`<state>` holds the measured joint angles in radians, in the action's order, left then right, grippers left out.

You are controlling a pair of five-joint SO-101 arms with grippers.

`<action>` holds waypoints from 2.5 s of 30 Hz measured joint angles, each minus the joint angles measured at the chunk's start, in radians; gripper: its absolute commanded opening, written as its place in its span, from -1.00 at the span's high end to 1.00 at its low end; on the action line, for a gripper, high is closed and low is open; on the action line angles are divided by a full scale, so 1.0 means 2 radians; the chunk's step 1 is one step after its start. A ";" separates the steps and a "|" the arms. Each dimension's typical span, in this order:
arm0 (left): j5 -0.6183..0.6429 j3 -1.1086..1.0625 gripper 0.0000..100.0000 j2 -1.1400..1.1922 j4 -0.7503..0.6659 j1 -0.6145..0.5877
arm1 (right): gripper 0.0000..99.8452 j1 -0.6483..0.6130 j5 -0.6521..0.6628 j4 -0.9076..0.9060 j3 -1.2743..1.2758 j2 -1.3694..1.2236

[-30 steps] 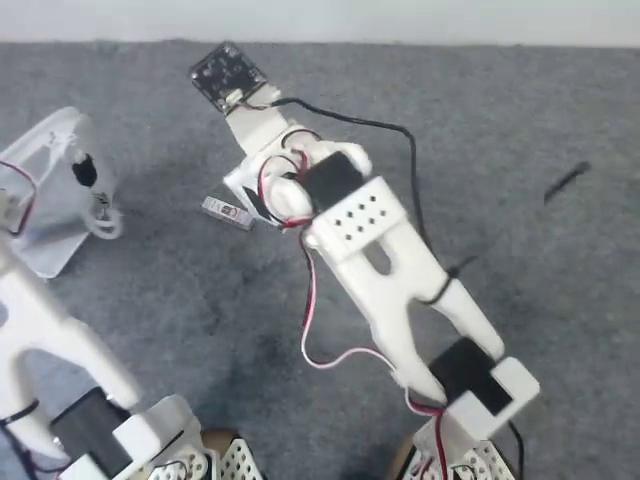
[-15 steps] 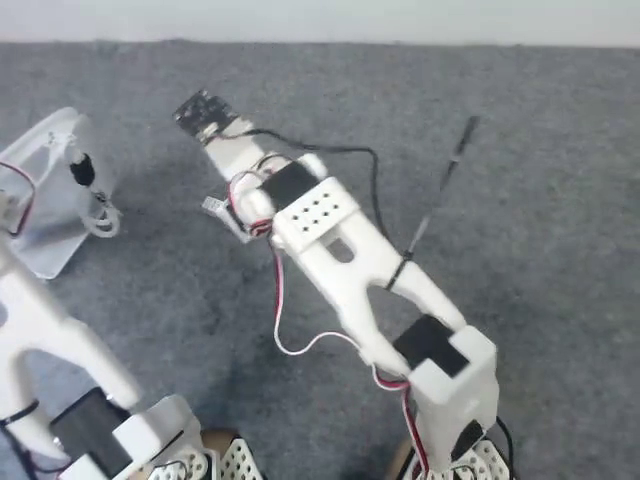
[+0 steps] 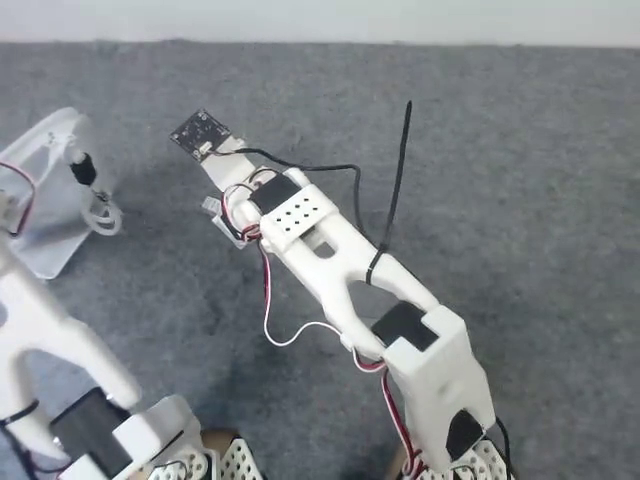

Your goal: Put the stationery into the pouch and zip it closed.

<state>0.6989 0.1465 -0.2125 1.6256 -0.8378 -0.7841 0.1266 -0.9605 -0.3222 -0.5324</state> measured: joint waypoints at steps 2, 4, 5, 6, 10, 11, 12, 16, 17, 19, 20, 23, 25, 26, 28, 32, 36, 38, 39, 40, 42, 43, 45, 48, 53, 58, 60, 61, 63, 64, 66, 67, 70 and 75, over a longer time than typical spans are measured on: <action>0.000 0.000 0.97 0.000 0.000 0.000 | 0.67 0.001 0.000 0.010 0.000 -0.010; 0.000 0.000 0.97 0.000 0.000 0.000 | 0.67 0.001 0.000 0.024 0.000 -0.021; 0.000 0.000 0.97 0.000 0.000 0.000 | 0.67 0.001 0.000 0.033 0.000 -0.028; 0.000 0.000 0.97 0.000 0.000 0.000 | 0.67 0.001 0.005 0.041 0.000 -0.035; 0.000 0.000 0.97 0.000 0.000 0.000 | 0.67 -0.004 0.038 0.061 0.000 -0.056; 0.000 0.000 0.97 0.000 0.000 0.000 | 0.67 -0.007 0.041 0.062 0.000 -0.059; 0.000 0.000 0.97 0.000 0.000 0.000 | 0.67 -0.010 0.043 0.062 0.000 -0.061; 0.000 0.000 0.97 0.000 0.000 0.000 | 0.67 -0.023 0.046 0.062 0.000 -0.061; 0.000 0.000 0.97 0.000 0.000 0.000 | 0.67 -0.025 0.047 0.062 0.000 -0.061; 0.000 0.000 0.97 0.000 0.000 0.000 | 0.67 -0.029 0.048 0.073 0.000 -0.061; 0.000 0.000 0.97 0.000 0.000 0.000 | 0.67 -0.031 0.048 0.084 0.000 -0.061; 0.000 0.000 0.97 0.000 0.000 0.000 | 0.67 -0.033 0.049 0.116 -0.002 -0.079; 0.000 0.000 0.97 0.000 0.000 0.000 | 0.67 -0.033 0.050 0.137 -0.003 -0.092; 0.000 0.000 0.97 0.000 0.000 0.000 | 0.67 -0.032 0.050 0.147 -0.003 -0.097; 0.000 0.000 0.97 0.000 0.000 0.000 | 0.67 -0.031 0.051 0.164 -0.003 -0.104; 0.000 0.000 0.97 0.000 0.000 0.000 | 0.67 -0.031 0.051 0.182 -0.005 -0.106; 0.000 0.000 0.97 0.000 0.000 0.000 | 0.67 -0.028 0.052 0.185 -0.005 -0.106; 0.000 0.000 0.97 0.000 0.000 0.000 | 0.67 -0.025 0.051 0.193 -0.005 -0.107; 0.000 0.000 0.97 0.000 0.000 0.000 | 0.67 -0.025 0.051 0.204 -0.005 -0.113; 0.000 0.000 0.97 0.000 0.000 0.000 | 0.67 -0.025 0.051 0.215 -0.005 -0.123; 0.000 0.000 0.97 0.000 0.000 0.000 | 0.67 -0.025 0.052 0.237 -0.006 -0.140; 0.000 0.000 0.97 0.000 0.000 0.000 | 0.67 -0.021 0.056 0.245 -0.007 -0.144; 0.000 0.000 0.97 0.000 0.000 0.000 | 0.67 -0.013 0.071 0.253 -0.008 -0.153; 0.000 0.000 0.97 0.000 0.000 -0.001 | 0.68 -0.013 0.091 0.256 -0.008 -0.159; 0.000 0.000 0.97 0.000 0.000 -0.001 | 0.98 -0.013 0.098 0.254 -0.008 -0.159; 0.000 0.000 0.97 0.000 0.000 -0.001 | 0.99 -0.008 0.098 0.249 -0.009 -0.159; 0.000 0.000 0.97 0.000 0.000 -0.001 | 0.99 -0.008 0.098 0.242 -0.013 -0.159; 0.000 0.000 0.97 0.000 0.000 -0.001 | 0.99 -0.008 0.098 0.238 -0.014 -0.159; 0.000 0.000 0.97 0.000 0.000 -0.001 | 0.99 -0.008 0.098 0.226 -0.018 -0.159; 0.000 0.000 0.97 0.000 0.000 -0.001 | 0.99 -0.008 0.098 0.219 -0.019 -0.158; 0.000 0.000 0.97 0.000 0.000 -0.001 | 0.99 -0.007 0.098 0.199 -0.022 -0.153; 0.000 0.000 0.97 0.000 0.000 -0.001 | 0.99 -0.007 0.098 0.185 -0.022 -0.148; 0.000 0.000 0.97 0.000 0.000 -0.001 | 0.99 -0.006 0.098 0.138 -0.022 -0.131; 0.000 0.000 0.97 0.000 0.000 -0.001 | 0.98 -0.006 0.098 0.068 -0.021 -0.112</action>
<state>0.6989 0.1465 -0.2125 1.6256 -0.8393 -0.7963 0.3230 -0.8239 -0.3652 -0.7564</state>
